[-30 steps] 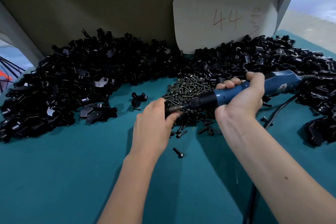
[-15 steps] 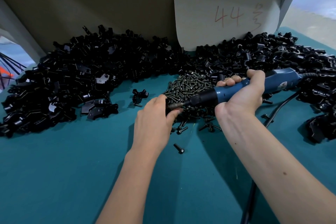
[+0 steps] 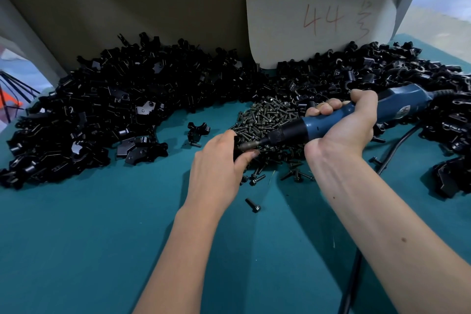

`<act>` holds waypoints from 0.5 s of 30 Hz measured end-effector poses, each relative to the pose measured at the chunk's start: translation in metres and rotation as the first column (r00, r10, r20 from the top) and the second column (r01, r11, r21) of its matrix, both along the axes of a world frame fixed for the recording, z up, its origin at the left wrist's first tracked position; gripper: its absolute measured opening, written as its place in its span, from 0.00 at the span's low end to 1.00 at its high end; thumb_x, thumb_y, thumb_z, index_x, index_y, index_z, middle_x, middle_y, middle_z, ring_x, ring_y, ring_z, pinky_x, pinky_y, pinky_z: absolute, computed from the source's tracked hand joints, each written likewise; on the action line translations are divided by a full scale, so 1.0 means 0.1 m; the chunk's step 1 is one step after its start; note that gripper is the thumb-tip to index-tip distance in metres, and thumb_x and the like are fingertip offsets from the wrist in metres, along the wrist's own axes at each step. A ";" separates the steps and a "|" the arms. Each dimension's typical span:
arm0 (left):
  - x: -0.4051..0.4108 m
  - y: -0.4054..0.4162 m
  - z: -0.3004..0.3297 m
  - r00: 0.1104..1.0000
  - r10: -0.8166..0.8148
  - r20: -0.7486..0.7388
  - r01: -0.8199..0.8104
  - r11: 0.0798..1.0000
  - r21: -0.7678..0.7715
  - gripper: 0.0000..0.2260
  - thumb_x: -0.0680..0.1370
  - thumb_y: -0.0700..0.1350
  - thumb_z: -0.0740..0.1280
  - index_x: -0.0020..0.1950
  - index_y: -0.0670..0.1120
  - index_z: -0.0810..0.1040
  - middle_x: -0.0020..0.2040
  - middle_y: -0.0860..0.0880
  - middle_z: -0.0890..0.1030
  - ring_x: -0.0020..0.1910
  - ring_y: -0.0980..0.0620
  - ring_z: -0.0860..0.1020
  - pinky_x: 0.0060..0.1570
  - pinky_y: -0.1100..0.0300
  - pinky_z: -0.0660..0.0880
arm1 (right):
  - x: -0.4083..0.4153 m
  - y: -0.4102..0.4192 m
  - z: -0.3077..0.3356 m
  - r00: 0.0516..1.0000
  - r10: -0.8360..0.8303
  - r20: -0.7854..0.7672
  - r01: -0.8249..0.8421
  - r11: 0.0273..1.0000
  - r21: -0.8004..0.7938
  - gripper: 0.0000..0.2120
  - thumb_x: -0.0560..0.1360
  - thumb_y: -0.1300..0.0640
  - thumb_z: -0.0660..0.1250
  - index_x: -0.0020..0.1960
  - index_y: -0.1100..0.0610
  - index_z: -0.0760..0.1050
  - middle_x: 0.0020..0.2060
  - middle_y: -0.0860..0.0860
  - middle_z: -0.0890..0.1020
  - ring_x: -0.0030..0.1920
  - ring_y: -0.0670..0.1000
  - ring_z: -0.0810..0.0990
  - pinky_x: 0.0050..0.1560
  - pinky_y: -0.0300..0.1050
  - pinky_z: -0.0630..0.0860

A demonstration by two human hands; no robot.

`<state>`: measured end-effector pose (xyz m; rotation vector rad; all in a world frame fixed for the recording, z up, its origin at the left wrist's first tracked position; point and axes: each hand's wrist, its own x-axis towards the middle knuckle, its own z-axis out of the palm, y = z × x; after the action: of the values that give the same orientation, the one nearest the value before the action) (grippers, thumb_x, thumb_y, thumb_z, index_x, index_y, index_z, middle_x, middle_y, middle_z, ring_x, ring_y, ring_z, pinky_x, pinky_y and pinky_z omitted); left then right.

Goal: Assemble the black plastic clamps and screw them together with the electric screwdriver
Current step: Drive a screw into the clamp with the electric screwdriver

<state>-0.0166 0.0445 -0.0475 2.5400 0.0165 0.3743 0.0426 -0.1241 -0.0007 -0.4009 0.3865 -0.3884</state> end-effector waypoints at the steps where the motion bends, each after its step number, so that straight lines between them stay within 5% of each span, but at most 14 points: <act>1: 0.00 0.00 0.00 1.000 -0.002 0.005 0.002 1.000 0.004 0.19 0.80 0.60 0.67 0.41 0.53 0.62 0.40 0.55 0.71 0.37 0.54 0.71 0.31 0.55 0.64 | 0.00 0.00 0.00 1.000 0.002 -0.003 -0.002 1.000 0.000 0.12 0.75 0.61 0.67 0.52 0.57 0.64 0.29 0.50 0.71 0.26 0.50 0.68 0.29 0.43 0.69; 15: 0.00 -0.06 0.04 0.994 -0.029 0.107 0.025 0.999 0.032 0.17 0.81 0.59 0.66 0.42 0.53 0.62 0.39 0.56 0.70 0.37 0.57 0.69 0.32 0.56 0.63 | 0.02 -0.09 0.09 1.000 -0.007 -0.020 0.007 1.000 0.008 0.09 0.75 0.60 0.68 0.45 0.57 0.66 0.29 0.50 0.71 0.26 0.50 0.69 0.30 0.43 0.69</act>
<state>-0.0169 0.0386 -0.0439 2.5436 -0.0645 0.5030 0.0449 -0.1331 0.0083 -0.3959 0.4089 -0.3902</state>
